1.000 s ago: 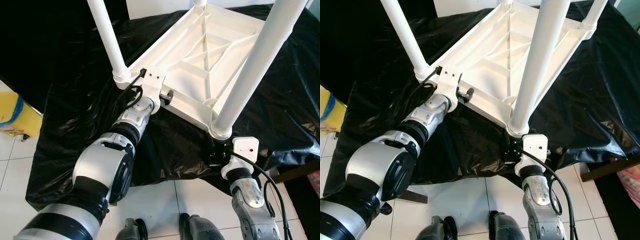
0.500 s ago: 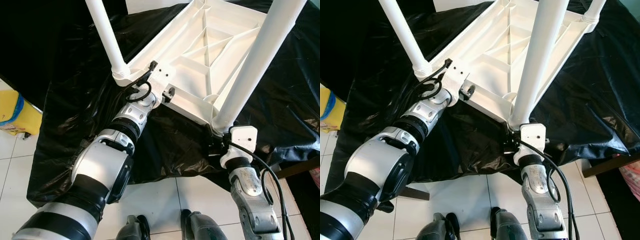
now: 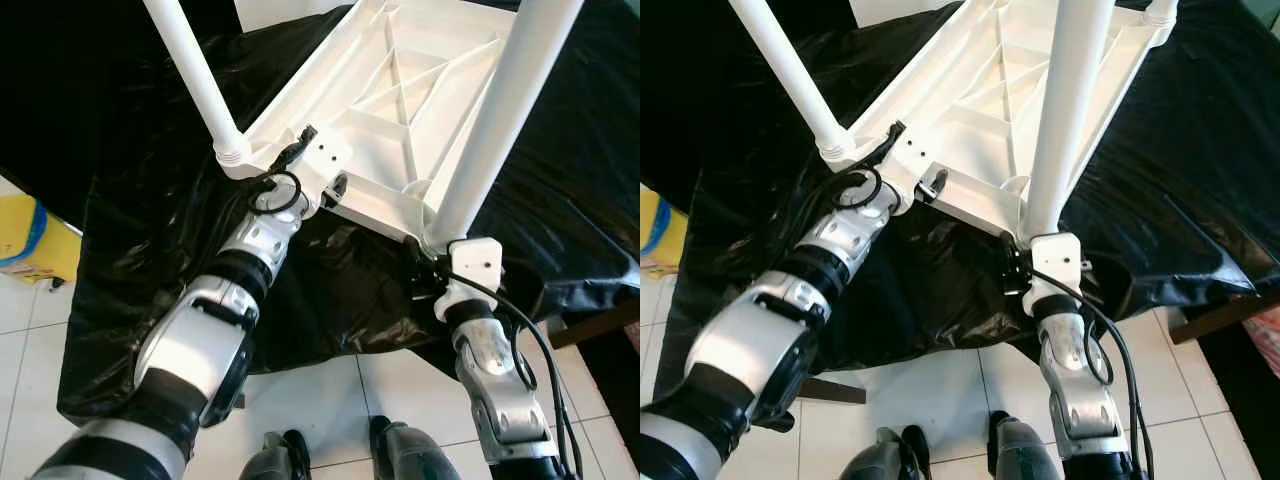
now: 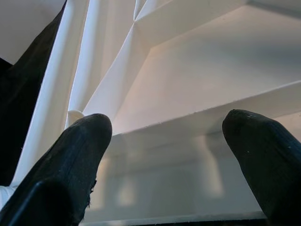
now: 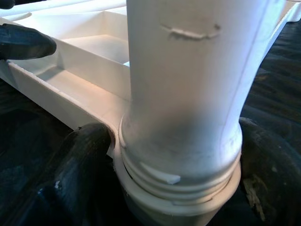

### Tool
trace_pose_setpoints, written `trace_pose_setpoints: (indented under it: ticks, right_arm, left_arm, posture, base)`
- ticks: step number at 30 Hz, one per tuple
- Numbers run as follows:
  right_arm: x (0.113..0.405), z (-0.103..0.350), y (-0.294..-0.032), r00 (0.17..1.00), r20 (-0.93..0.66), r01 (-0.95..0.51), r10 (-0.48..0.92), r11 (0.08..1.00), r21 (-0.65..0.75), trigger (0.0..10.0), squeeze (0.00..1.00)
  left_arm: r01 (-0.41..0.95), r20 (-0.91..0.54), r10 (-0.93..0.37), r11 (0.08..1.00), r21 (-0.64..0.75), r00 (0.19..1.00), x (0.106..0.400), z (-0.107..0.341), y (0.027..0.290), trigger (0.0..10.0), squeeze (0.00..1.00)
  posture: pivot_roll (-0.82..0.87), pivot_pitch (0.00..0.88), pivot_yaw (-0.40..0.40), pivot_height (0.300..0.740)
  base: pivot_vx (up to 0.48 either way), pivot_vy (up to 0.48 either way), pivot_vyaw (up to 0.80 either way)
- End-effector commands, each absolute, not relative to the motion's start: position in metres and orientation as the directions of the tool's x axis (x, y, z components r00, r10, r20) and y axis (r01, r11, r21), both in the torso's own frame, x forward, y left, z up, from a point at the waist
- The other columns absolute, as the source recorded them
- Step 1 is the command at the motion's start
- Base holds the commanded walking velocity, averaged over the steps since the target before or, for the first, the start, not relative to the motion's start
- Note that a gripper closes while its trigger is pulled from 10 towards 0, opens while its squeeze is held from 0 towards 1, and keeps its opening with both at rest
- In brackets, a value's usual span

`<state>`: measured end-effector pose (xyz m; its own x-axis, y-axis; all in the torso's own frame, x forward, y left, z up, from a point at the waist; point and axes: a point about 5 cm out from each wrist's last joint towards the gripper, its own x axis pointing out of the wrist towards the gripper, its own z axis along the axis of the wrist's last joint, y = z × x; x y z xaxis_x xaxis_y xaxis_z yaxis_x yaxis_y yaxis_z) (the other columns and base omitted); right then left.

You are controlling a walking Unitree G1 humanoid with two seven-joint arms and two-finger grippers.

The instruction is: Building children table

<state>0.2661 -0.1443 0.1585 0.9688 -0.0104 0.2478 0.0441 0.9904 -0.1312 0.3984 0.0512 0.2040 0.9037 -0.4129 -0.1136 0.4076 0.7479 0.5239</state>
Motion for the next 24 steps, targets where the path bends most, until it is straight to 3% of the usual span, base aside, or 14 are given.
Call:
trace_pose_setpoints:
  ticks: [1, 5, 7, 14, 17, 22, 24]
  right_arm:
    - [0.260, 0.170, -0.170, 0.931, 0.313, 0.227, -0.186, 0.968, -0.103, 10.0, 0.00]
    - [0.245, 0.168, -0.174, 0.919, 0.318, 0.280, -0.232, 0.953, -0.115, 10.0, 0.00]
    - [0.232, 0.165, -0.180, 0.910, 0.312, 0.323, -0.272, 0.938, -0.124, 10.0, 0.00]
    - [0.218, 0.168, -0.190, 0.910, 0.300, 0.341, -0.285, 0.928, -0.152, 10.0, 0.00]
    - [0.218, 0.169, -0.191, 0.910, 0.302, 0.339, -0.283, 0.928, -0.152, 10.0, 0.00]
    - [0.225, 0.168, -0.192, 0.913, 0.307, 0.327, -0.267, 0.931, -0.164, 10.0, 0.00]
    - [0.230, 0.168, -0.191, 0.917, 0.310, 0.311, -0.251, 0.937, -0.160, 10.0, 0.00]
  left_arm:
    - [0.877, -0.738, -0.586, 0.480, 0.016, 0.335, 0.342, 0.077, 0.079, 10.0, 0.00]
    - [0.865, -0.686, -0.645, 0.500, -0.046, 0.336, 0.331, 0.083, 0.077, 10.0, 0.00]
    - [0.869, -0.628, -0.715, 0.480, -0.120, 0.308, 0.307, 0.092, 0.071, 10.0, 0.00]
    - [0.852, -0.590, -0.738, 0.501, -0.153, 0.328, 0.271, 0.103, 0.082, 10.0, 0.00]
    - [0.853, -0.581, -0.744, 0.499, -0.155, 0.330, 0.270, 0.106, 0.082, 10.0, 0.00]
    - [0.839, -0.522, -0.748, 0.534, -0.106, 0.410, 0.284, 0.122, 0.082, 10.0, 0.00]
    - [0.830, -0.390, -0.774, 0.557, -0.043, 0.499, 0.294, 0.142, 0.077, 10.0, 0.00]
  posture:
    - [-0.16, 0.310, 0.096, 0.740]
    - [-0.16, 0.307, 0.093, 0.740]
    - [-0.17, 0.305, 0.093, 0.740]
    - [-0.18, 0.299, 0.084, 0.740]
    - [-0.18, 0.299, 0.084, 0.740]
    - [-0.17, 0.284, 0.072, 0.740]
    - [-0.16, 0.265, 0.065, 0.740]
  base:
    - [0.000, 0.000, 0.00]
    - [0.000, 0.000, 0.00]
    - [0.000, 0.000, 0.00]
    - [0.000, 0.000, 0.00]
    - [0.000, 0.000, 0.00]
    - [0.000, 0.000, 0.00]
    - [0.000, 0.000, 0.00]
